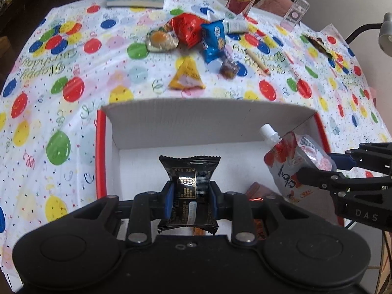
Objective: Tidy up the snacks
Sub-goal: 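Lower both held snacks into the white box and open both tools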
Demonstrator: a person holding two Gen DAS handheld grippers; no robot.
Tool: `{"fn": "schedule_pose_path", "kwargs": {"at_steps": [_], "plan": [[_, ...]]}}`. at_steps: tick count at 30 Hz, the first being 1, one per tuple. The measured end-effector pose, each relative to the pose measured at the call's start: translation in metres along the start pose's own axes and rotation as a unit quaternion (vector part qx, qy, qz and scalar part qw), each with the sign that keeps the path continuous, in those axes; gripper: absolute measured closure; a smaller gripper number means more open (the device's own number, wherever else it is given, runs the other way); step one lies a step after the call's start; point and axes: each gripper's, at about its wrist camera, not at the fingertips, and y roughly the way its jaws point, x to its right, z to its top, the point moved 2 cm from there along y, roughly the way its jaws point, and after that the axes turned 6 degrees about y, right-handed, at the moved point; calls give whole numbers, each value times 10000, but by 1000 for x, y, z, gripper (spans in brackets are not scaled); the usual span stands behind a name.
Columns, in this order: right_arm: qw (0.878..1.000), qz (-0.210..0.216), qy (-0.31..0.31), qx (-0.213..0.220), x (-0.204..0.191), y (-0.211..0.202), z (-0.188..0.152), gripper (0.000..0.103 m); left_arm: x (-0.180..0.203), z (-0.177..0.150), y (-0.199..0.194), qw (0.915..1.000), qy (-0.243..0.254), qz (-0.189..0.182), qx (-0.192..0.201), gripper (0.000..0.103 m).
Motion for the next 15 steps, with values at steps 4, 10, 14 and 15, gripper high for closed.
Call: {"fn": "schedule_pose_path", "kwargs": {"at_steps": [4, 10, 14, 15], "plan": [[9999, -144, -77, -47, -1, 8, -5, 69, 1, -5, 13, 9999, 62, 43, -112, 77], [9998, -201, -27, -40, 0, 16, -9, 69, 5, -11, 28, 9996, 100, 89, -264, 77], [9999, -126, 96, 47, 3, 13, -8, 69, 7, -12, 35, 9993, 142, 132, -311, 77], [9998, -119, 121, 80, 4, 12, -7, 69, 8, -12, 36, 9993, 163, 127, -325, 77]]}}
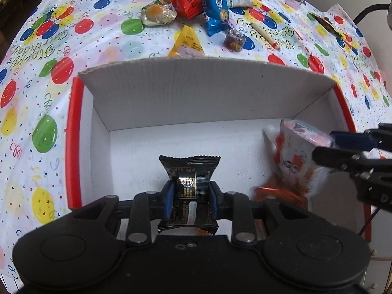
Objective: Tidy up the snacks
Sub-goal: 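Lower both held snacks into the white box and open both tools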
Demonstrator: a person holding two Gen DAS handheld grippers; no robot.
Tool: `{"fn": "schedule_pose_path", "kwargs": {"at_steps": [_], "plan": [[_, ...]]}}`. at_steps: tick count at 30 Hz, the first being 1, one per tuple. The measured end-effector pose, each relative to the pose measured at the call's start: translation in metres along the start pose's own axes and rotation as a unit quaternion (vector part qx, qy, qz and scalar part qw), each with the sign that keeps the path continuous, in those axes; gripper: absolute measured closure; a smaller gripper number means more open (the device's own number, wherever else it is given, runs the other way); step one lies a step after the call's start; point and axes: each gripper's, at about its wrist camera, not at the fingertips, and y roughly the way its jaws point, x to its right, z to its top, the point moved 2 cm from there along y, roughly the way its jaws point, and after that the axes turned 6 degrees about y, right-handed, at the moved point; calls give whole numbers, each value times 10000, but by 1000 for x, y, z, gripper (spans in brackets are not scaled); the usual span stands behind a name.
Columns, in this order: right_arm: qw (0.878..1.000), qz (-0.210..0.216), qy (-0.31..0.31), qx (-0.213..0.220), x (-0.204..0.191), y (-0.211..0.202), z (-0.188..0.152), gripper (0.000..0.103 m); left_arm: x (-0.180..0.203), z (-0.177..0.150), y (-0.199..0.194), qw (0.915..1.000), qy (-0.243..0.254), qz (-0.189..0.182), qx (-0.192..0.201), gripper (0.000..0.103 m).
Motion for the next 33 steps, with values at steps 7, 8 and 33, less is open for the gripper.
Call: {"fn": "schedule_pose_path", "kwargs": {"at_steps": [7, 8, 33], "plan": [[9997, 183, 166, 9, 5, -7, 2, 69, 1, -2, 5, 10000, 53, 0, -53, 71], [9996, 206, 184, 14, 5, -8, 1, 68, 1, -3, 4, 10000, 47, -2, -37, 70], [9957, 533, 457, 598, 9, -70, 12, 51, 23, 9, -85, 9921, 442, 22, 1172, 24]]}}
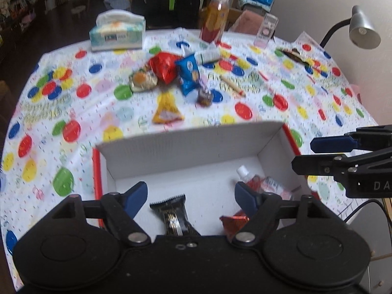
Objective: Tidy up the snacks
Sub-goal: 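Lower both held snacks into the white box and open both tools, then move both tools back over the snack pile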
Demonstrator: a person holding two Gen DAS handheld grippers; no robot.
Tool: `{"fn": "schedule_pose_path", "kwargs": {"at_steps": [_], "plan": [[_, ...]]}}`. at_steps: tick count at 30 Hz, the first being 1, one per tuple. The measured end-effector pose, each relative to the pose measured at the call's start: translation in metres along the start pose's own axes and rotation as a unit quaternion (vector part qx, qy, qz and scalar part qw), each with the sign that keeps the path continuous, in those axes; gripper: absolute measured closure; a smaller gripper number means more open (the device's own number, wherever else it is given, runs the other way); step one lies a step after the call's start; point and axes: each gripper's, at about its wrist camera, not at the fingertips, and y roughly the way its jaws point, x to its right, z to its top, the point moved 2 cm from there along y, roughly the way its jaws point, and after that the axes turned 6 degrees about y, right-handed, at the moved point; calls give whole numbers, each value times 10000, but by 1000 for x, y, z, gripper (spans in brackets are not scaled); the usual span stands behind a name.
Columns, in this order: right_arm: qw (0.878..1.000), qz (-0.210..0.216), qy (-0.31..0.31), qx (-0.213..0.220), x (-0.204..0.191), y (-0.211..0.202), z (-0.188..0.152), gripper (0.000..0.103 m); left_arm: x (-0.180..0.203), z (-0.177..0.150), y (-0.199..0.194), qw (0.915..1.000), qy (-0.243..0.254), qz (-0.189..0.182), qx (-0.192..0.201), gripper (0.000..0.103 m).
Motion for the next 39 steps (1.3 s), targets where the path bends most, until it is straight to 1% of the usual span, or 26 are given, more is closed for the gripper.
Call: {"fn": "schedule_pose_path", "kwargs": {"at_steps": [2, 7, 8, 10, 12, 14, 17, 21, 26, 29, 35, 39], "plan": [[10000, -2, 5, 72, 1, -4, 5, 45, -1, 6, -5, 9999, 12, 39, 94, 21], [9997, 15, 51, 230, 6, -12, 20, 41, -3, 21, -13, 9994, 16, 138, 320, 14], [9996, 5, 66, 258, 7, -13, 23, 37, -3, 24, -14, 9992, 14, 146, 363, 12], [9994, -2, 101, 322, 11, -15, 30, 32, -3, 30, -16, 9989, 42, 165, 446, 10], [9992, -2, 137, 375, 15, -16, 37, 29, -3, 37, -17, 9983, 86, 242, 525, 4], [9990, -7, 189, 408, 20, -16, 45, 25, -4, 45, -17, 9976, 90, 304, 618, 1], [9986, -18, 266, 455, 28, -14, 59, 21, -6, 56, -14, 9970, 40, 348, 689, 1], [9982, -57, 341, 486, 38, -8, 79, 20, -12, 74, -5, 9963, -68, 451, 734, 1], [9979, -82, 475, 428, 51, 7, 107, 20, -22, 94, 13, 9959, -217, 527, 707, 0], [9981, -92, 502, 342, 57, 20, 123, 20, -30, 104, 28, 9959, -342, 554, 626, 1], [9984, -98, 557, 46, 65, 57, 145, 20, -43, 118, 66, 9966, -501, 594, 263, 1], [9979, -91, 591, -246, 68, 90, 153, 20, -49, 122, 93, 9967, -530, 609, -9, 1]]}}
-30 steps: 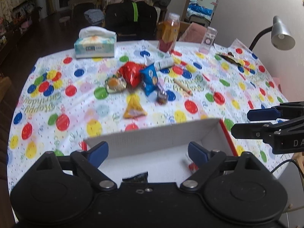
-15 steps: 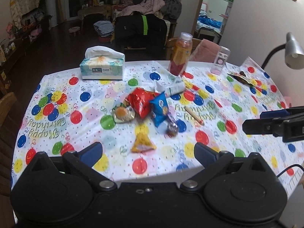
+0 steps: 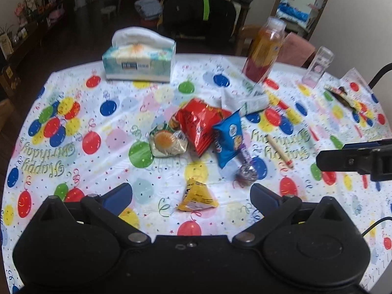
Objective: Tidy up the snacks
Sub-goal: 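Move both tools back over the snack pile, then grasp the yellow packet with the left tool while the right tool grasps the silver candy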
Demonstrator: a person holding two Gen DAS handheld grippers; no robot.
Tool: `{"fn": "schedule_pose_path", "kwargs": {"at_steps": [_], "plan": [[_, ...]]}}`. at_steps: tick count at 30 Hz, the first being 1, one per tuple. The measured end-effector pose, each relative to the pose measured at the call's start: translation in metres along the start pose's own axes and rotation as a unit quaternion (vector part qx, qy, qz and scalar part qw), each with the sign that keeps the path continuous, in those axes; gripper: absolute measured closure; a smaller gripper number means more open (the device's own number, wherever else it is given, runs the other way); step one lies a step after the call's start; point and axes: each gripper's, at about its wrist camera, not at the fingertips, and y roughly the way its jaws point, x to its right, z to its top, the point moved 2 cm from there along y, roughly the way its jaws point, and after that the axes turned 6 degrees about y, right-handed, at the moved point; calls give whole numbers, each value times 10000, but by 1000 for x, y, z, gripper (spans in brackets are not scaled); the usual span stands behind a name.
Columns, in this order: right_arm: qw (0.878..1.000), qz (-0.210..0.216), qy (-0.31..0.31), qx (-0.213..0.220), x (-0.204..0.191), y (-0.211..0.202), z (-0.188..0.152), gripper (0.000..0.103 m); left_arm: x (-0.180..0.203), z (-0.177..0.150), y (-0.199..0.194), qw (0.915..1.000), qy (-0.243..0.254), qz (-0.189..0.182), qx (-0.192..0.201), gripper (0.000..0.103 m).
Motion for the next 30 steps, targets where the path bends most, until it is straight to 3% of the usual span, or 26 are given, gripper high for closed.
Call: {"fn": "schedule_pose_path", "kwargs": {"at_steps": [13, 19, 25, 27, 30], "plan": [[9964, -190, 493, -660, 13, 91, 11, 20, -2, 5, 60, 9982, -73, 11, -602, 9], [9943, -196, 575, -876, 14, 119, 6, 20, 1, 3, 80, 9963, -140, -55, -850, 22], [9927, -146, 643, -1012, 13, 138, 3, 38, 1, 0, 93, 9939, -300, -223, -1040, 39], [9928, -135, 586, -1039, 10, 142, 2, 42, 1, -1, 96, 9928, -370, -330, -1086, 50], [9927, -55, 552, -1071, 6, 145, 0, 52, 2, -2, 99, 9920, -402, -399, -1132, 56]]}}
